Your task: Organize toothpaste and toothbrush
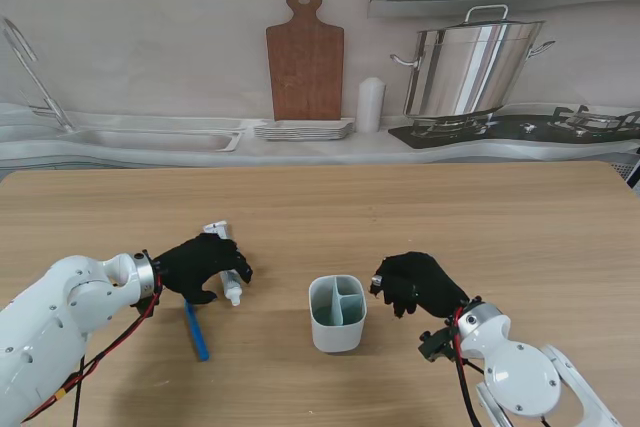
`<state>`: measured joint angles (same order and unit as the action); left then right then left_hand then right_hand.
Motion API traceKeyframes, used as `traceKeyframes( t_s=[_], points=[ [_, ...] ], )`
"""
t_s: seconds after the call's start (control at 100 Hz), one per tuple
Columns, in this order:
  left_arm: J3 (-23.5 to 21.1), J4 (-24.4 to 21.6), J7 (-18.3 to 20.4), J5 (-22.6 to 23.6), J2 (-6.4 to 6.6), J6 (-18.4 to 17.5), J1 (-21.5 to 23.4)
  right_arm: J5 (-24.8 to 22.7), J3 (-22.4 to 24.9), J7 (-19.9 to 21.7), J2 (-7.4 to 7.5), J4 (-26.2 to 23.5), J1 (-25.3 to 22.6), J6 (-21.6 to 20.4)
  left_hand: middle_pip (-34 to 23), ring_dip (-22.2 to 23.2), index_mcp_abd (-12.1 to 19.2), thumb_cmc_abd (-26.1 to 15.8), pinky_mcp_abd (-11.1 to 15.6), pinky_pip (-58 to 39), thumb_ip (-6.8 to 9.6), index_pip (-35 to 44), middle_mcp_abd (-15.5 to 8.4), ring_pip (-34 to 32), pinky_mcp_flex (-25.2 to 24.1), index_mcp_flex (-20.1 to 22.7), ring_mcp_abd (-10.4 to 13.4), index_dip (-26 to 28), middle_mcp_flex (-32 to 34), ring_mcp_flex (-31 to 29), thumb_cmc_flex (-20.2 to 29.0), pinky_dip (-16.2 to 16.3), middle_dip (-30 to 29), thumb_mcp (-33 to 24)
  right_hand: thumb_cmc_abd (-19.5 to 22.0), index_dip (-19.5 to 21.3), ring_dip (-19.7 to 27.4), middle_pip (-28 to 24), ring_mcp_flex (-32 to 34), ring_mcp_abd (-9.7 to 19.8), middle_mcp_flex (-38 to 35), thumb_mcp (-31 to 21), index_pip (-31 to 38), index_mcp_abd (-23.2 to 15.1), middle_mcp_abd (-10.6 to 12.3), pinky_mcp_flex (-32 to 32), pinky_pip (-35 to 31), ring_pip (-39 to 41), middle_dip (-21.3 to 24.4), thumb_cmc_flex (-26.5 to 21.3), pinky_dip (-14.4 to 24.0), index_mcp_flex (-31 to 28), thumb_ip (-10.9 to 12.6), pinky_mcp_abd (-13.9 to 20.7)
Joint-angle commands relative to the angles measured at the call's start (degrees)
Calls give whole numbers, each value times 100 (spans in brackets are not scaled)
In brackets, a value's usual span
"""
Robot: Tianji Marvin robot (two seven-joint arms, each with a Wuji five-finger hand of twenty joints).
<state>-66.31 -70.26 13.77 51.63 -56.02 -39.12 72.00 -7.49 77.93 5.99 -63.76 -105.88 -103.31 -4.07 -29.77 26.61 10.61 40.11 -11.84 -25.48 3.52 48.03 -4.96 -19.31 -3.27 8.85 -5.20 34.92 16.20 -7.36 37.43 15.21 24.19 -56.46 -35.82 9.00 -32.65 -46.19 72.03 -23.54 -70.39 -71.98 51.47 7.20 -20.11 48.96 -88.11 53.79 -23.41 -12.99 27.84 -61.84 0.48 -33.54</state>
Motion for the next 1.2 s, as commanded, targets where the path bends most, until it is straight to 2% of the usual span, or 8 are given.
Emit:
traceKeyframes(
  t_s=[0.0,0.28,0.53,0.76,0.84,0.92,1.05,1.19],
  points=[
    [36,27,24,54,-20,-7,-55,-10,-4,94,-18,-46,-63,38,-112,134,126,216,87,207,-108,135,-101,-84,-24,-174,36,124,-184,166,204,63,242,-93,-101,30,-32,-56,74,-380,-21,-23,70,-127,-259,-121,35,51,-1,-43,94,109,-107,-617],
    [437,436,-312,85,-53,51,-304,24,-1,103,-19,-72,-81,63,-751,654,170,144,5,86,-46,1019,137,-666,-35,-208,-56,751,112,-16,370,493,976,-49,-95,28,-33,-56,77,-379,-17,-22,73,-120,-259,-126,39,55,-3,-46,107,108,-107,-622],
    [722,583,-462,21,-85,179,-400,30,8,102,-19,-73,-87,54,-1130,1347,145,-97,-107,-484,103,1445,418,-1190,-68,366,-47,1265,1025,-594,396,990,1466,49,-98,27,-33,-57,75,-376,-18,-22,79,-125,-267,-126,39,58,-3,-44,117,109,-110,-622],
    [1041,819,-503,-60,-93,228,-598,41,21,107,-19,-82,-99,51,-1442,1810,215,-118,-51,-1080,214,1707,368,-1544,-61,807,29,1513,1600,-1134,615,1242,1745,-2,-101,25,-33,-60,76,-374,-19,-21,85,-122,-263,-127,44,61,-4,-47,126,103,-109,-630],
    [1189,918,-576,-73,-103,233,-685,46,21,106,-20,-82,-99,51,-1377,2112,292,287,-29,-1323,-316,1890,363,-1695,-79,1124,68,1785,2088,-1408,929,1203,2656,-67,-100,24,-33,-61,74,-376,-22,-23,85,-120,-259,-123,42,60,-4,-50,129,107,-109,-624],
    [1332,1015,-618,-118,-113,231,-775,58,19,110,-20,-84,-99,57,-1181,2358,392,671,24,-1685,-532,2059,348,-1924,-77,1560,101,2145,2787,-1814,1310,1292,3233,-16,-101,24,-31,-59,75,-378,-20,-23,85,-120,-261,-122,41,59,-4,-48,130,106,-109,-620],
    [1452,1099,-646,-217,-134,255,-849,59,22,107,-21,-85,-100,52,-1504,2751,544,710,118,-2258,-507,2330,306,-2269,-83,2053,49,2608,3193,-2209,1404,1486,3498,-143,-101,23,-30,-62,75,-372,-25,-22,86,-125,-262,-122,42,56,-5,-52,133,107,-108,-619],
    [1410,1068,-617,-302,-150,298,-821,70,21,106,-22,-87,-101,59,-1969,4128,624,684,182,-2783,-382,2466,337,-2320,-110,2352,-143,3090,3298,-2562,1399,1757,3678,-526,-101,20,-29,-57,74,-381,-16,-23,87,-121,-270,-122,43,55,-3,-53,136,112,-111,-618]
  ],
)
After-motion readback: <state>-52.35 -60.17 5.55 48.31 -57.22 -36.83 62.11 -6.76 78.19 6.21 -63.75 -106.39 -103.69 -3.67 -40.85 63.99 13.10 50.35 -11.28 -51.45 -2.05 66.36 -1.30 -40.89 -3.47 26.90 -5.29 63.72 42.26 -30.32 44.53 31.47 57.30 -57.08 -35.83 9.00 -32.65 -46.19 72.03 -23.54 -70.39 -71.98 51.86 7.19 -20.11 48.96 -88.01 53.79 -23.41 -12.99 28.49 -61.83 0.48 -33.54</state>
